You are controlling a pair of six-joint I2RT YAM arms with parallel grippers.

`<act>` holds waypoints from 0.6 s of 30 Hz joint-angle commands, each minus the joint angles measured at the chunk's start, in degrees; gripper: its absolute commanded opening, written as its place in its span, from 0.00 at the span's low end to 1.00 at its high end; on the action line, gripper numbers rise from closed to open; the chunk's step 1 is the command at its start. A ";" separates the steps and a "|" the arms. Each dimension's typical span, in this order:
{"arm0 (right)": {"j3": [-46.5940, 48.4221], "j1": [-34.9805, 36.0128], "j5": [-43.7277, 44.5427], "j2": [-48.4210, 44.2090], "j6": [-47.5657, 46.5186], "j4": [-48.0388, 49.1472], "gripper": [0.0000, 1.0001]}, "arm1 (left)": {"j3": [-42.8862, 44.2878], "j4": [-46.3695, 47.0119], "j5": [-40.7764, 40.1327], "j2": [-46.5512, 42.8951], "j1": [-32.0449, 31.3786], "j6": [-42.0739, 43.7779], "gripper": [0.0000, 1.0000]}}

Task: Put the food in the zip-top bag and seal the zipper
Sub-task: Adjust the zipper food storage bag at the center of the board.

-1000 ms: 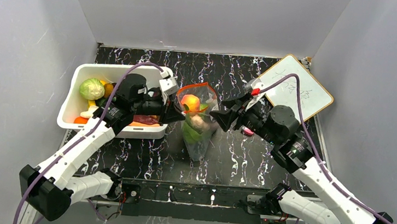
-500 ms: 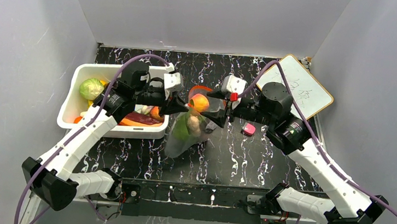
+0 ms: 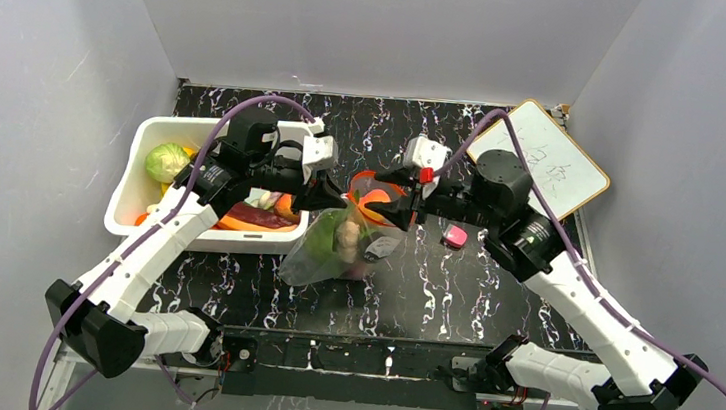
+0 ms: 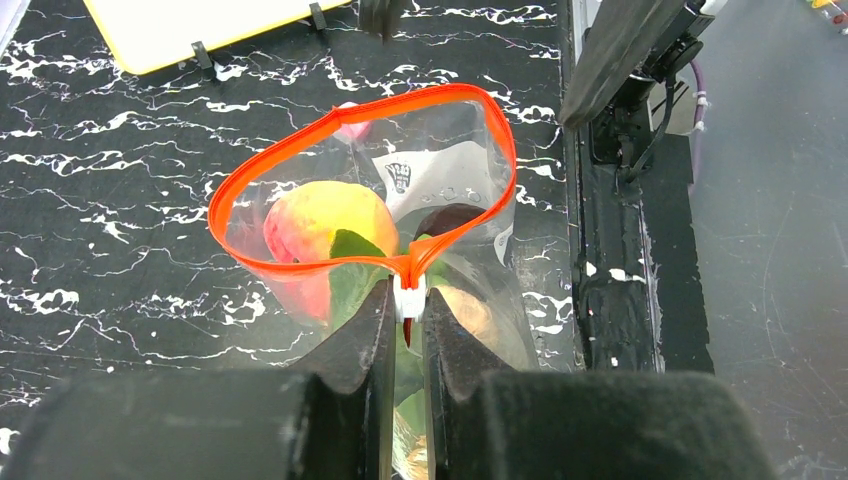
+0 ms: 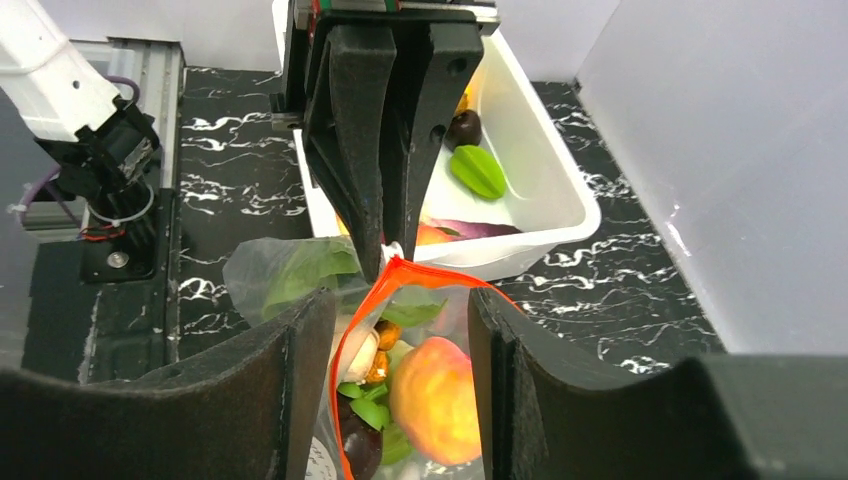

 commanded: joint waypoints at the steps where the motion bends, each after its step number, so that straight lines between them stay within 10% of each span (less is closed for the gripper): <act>1: -0.96 0.84 -2.95 1.73 5.41 3.27 0.48 | 0.30 3.19 4.02 -1.80 -0.18 0.51 0.00; 13: -1.22 3.07 3.22 6.35 9.27 1.14 0.46 | 1.32 3.57 5.08 -1.55 -0.14 -1.40 0.00; 18: -1.62 3.74 5.21 7.15 10.03 3.68 0.13 | 1.30 3.00 3.47 -2.81 -0.18 -3.36 0.01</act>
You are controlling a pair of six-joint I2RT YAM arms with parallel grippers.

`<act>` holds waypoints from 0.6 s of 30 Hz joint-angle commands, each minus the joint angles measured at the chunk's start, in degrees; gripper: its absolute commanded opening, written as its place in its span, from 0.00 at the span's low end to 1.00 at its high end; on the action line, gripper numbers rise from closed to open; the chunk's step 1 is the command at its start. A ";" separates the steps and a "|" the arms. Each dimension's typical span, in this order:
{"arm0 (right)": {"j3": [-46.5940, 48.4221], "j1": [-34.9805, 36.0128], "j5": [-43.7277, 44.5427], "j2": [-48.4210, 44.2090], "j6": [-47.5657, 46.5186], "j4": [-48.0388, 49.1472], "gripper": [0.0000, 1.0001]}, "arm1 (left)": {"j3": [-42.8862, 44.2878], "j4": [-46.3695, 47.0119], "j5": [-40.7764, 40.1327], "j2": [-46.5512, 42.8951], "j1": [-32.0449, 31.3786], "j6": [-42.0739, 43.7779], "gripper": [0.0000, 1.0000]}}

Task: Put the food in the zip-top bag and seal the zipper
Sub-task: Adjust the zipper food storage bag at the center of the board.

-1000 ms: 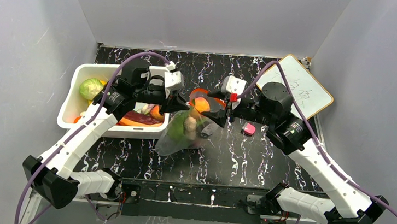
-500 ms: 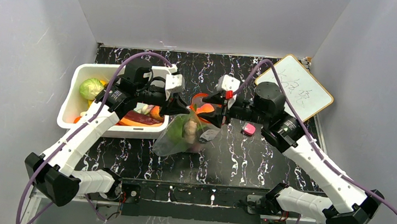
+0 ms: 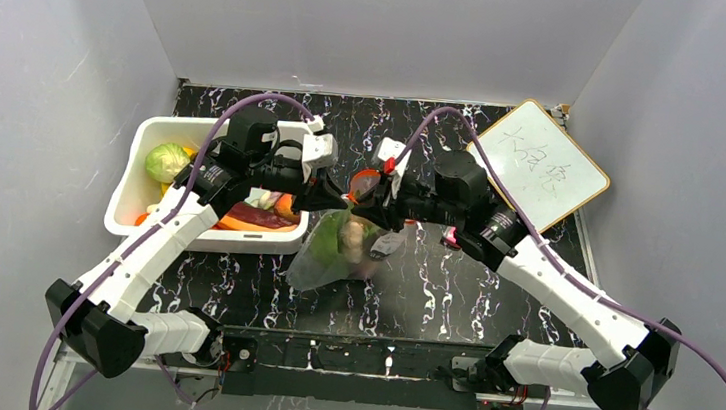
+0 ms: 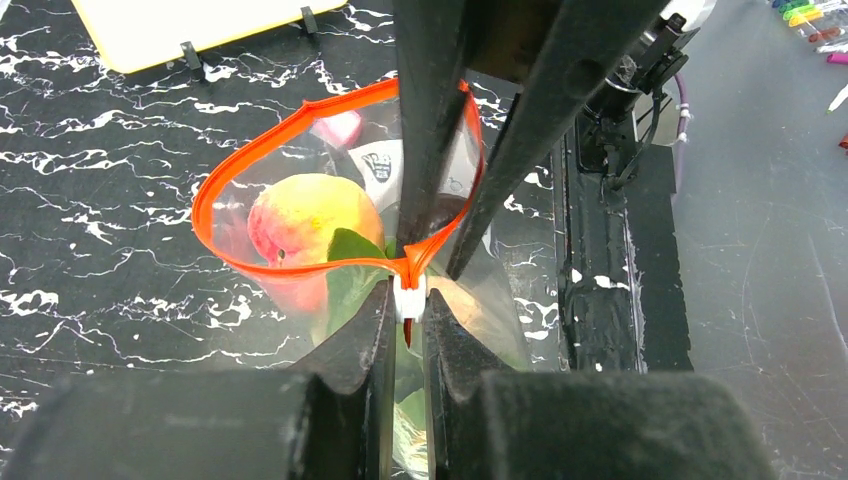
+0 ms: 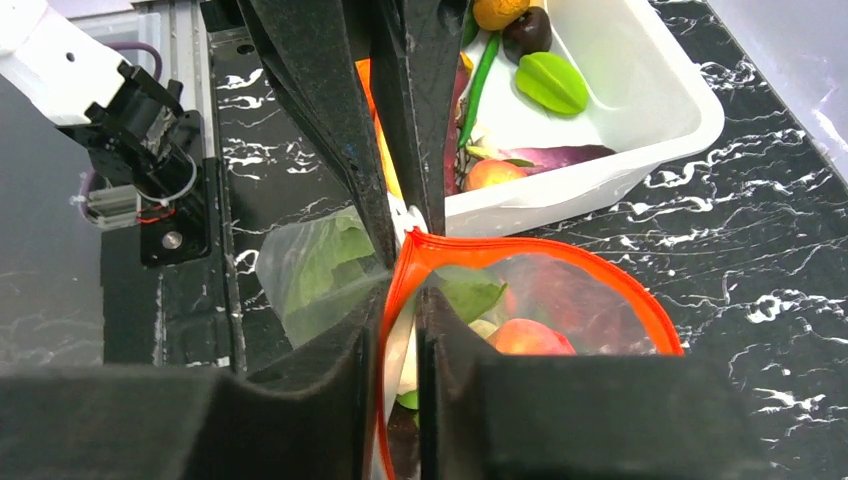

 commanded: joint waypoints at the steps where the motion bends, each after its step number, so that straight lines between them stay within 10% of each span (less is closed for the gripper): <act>1: 0.30 0.59 3.29 -0.53 1.89 4.92 0.03 | 1.49 2.37 1.61 -3.24 -0.19 -2.62 0.04; 4: -1.24 0.59 4.12 -1.60 3.89 7.70 0.00 | 1.07 2.25 -1.09 -4.77 -0.19 -6.80 0.12; 10: -4.90 0.62 4.97 -5.05 10.39 15.71 0.00 | -7.02 8.52 -11.14 -12.18 -0.18 -17.62 0.75; 18: -7.06 0.59 3.83 -5.26 13.97 18.18 0.00 | -11.37 13.31 -12.33 -13.66 -0.19 -19.21 0.61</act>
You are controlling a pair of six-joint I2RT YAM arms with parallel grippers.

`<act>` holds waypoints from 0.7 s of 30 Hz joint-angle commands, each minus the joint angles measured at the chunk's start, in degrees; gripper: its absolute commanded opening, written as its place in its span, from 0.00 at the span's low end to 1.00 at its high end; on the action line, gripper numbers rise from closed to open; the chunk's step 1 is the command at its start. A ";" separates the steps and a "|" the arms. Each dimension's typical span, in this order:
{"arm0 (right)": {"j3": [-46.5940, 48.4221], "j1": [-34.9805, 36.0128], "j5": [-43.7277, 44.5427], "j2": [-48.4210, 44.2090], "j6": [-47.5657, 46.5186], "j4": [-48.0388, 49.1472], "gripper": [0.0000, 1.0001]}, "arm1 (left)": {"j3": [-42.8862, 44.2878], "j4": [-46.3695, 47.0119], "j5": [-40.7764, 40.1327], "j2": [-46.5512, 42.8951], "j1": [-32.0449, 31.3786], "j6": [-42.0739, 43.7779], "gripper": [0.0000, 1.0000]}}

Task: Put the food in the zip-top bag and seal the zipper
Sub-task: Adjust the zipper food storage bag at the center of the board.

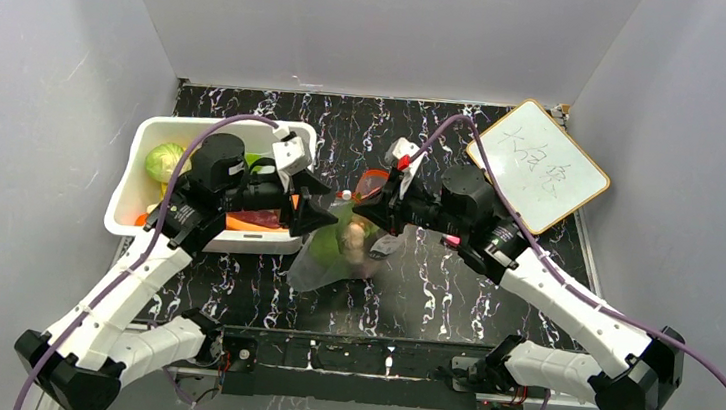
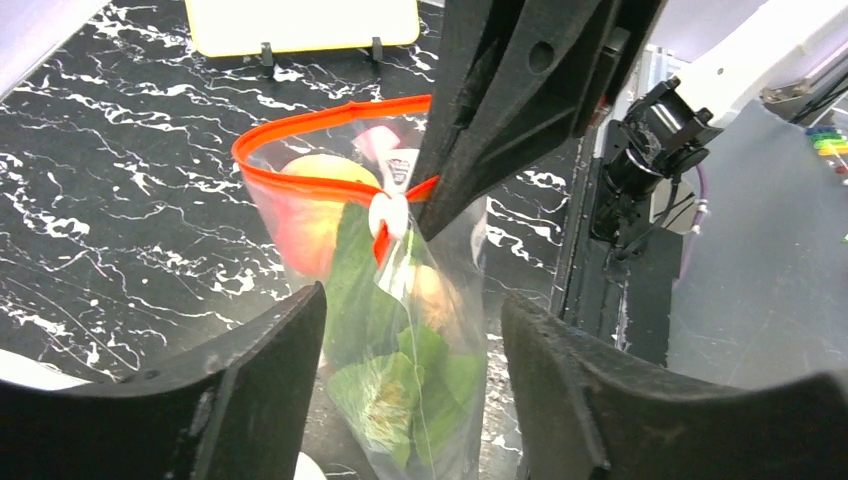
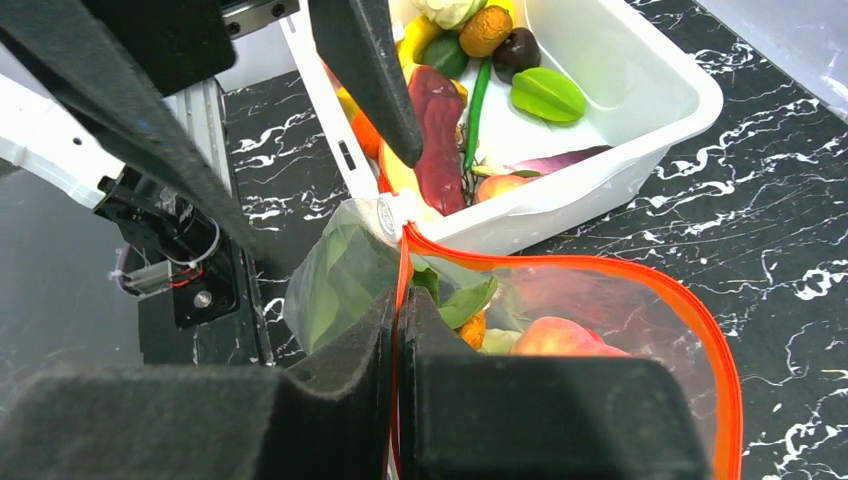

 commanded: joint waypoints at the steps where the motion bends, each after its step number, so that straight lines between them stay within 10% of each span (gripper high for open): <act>1: -0.41 0.15 -0.81 -2.06 3.32 8.88 0.00 | 0.30 3.39 -2.03 1.58 -0.19 -2.18 0.59; 10: -2.67 0.14 -2.25 -3.09 4.12 11.69 0.00 | -2.01 9.75 5.41 4.24 -0.23 -6.31 0.32; 15: -3.45 0.16 -2.74 -3.17 3.68 11.90 0.00 | -3.75 13.07 7.62 3.61 -0.17 -6.20 0.00; 21: -0.13 0.19 -2.99 -4.37 -4.12 4.40 0.18 | -6.06 16.29 10.32 1.75 -0.14 -5.49 0.00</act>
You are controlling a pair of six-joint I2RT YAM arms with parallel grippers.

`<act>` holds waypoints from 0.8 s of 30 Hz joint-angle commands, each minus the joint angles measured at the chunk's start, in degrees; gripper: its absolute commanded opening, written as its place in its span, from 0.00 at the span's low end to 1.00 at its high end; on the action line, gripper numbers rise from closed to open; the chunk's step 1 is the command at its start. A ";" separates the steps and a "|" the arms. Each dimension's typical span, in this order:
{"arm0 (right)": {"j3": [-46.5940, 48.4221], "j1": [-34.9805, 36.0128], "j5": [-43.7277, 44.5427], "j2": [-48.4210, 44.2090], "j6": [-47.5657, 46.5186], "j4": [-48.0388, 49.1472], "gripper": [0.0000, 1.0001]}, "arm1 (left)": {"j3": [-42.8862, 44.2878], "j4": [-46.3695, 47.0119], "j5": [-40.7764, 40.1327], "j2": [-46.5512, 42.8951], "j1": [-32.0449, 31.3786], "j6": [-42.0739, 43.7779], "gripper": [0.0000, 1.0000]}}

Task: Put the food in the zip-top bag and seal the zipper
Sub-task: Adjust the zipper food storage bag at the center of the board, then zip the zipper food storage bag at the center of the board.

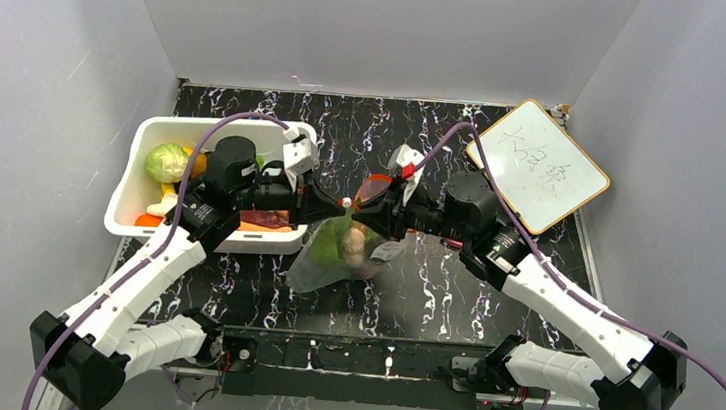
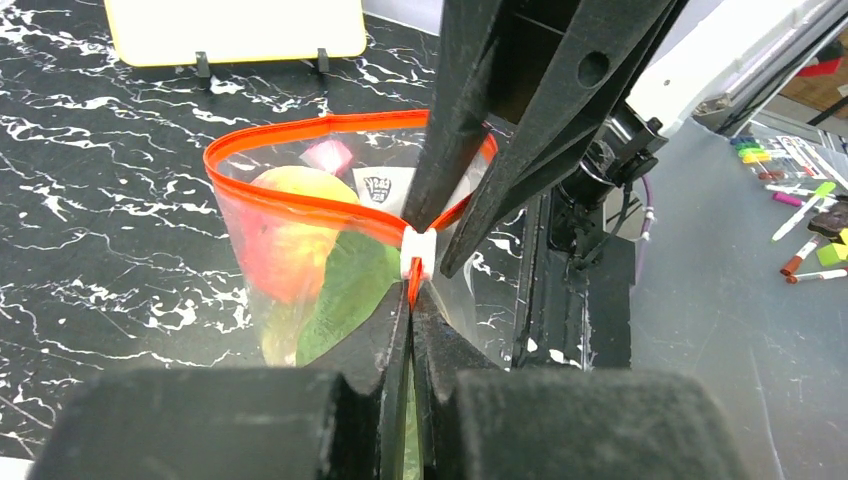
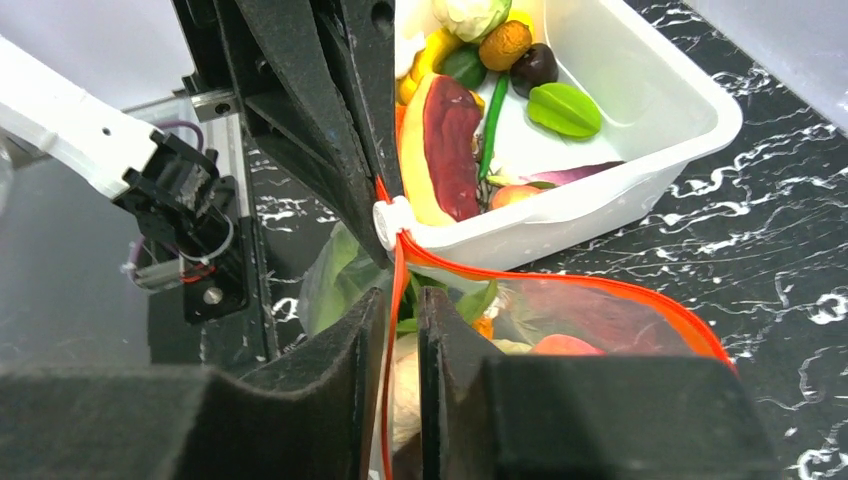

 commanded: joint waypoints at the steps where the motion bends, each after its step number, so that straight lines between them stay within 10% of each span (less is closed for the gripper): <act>1: 4.66 0.17 -0.55 -3.15 -8.06 -2.18 0.24 | -0.60 3.77 4.32 -2.24 -0.18 1.02 0.00; 6: 8.52 0.20 -1.84 -2.85 -15.26 -6.51 0.37 | -0.37 3.47 4.18 -2.53 -0.13 2.34 0.00; 24: 15.69 0.16 -13.46 5.48 -22.62 -10.65 0.31 | -1.04 5.45 6.57 -2.30 -0.18 2.26 0.00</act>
